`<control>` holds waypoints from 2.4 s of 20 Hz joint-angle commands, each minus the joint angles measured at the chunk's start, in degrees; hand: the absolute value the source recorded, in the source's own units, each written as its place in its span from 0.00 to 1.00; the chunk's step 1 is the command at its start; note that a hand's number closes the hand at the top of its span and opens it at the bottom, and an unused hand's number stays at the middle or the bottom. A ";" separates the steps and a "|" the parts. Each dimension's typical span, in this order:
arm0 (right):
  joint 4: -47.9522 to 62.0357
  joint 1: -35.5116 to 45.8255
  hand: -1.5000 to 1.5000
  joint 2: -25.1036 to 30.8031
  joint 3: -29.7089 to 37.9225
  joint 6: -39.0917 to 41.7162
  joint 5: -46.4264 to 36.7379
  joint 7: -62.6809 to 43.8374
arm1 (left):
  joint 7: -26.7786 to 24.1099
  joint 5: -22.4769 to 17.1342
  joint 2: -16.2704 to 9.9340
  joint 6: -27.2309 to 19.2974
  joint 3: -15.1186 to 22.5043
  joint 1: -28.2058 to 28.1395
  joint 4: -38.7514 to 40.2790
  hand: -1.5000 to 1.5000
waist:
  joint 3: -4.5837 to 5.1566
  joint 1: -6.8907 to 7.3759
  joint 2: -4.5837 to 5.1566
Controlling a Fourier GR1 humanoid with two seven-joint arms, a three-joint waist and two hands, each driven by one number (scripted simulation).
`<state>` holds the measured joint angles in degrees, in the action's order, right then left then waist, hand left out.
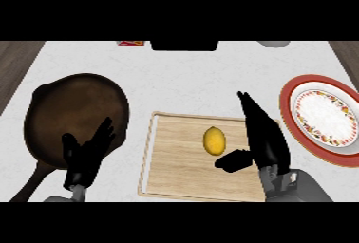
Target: Pick the lemon from the tray and place it in the plate
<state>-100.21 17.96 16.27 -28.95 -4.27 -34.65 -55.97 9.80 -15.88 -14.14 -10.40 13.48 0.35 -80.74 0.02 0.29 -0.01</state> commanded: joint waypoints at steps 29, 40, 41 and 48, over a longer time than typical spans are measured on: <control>23.60 -0.52 1.00 -14.88 4.98 8.09 -14.71 9.67 | 2.39 6.95 5.70 4.62 -6.12 -0.17 0.29 0.50 | -0.02 -0.09 0.03; 23.23 -3.71 1.00 -16.23 0.56 2.10 -24.93 11.66 | -0.62 7.86 6.73 7.39 -8.72 -1.38 2.27 0.50 | -0.01 -0.27 -0.01; 13.65 -8.54 1.00 -9.53 -0.17 7.78 -21.26 17.29 | -0.65 8.87 7.69 5.91 -7.41 -1.38 2.20 0.50 | 0.01 -0.87 -0.15; -4.85 -29.33 1.00 2.78 -17.38 -2.50 -24.74 34.97 | 3.45 7.17 6.33 5.19 -8.94 -2.42 -2.20 0.50 | -0.06 -3.20 -1.08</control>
<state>-95.02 -1.53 13.08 -39.41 -2.22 -57.73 -27.71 12.10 -8.04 -7.57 -5.04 5.19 -1.95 -81.82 0.09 -1.94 -1.03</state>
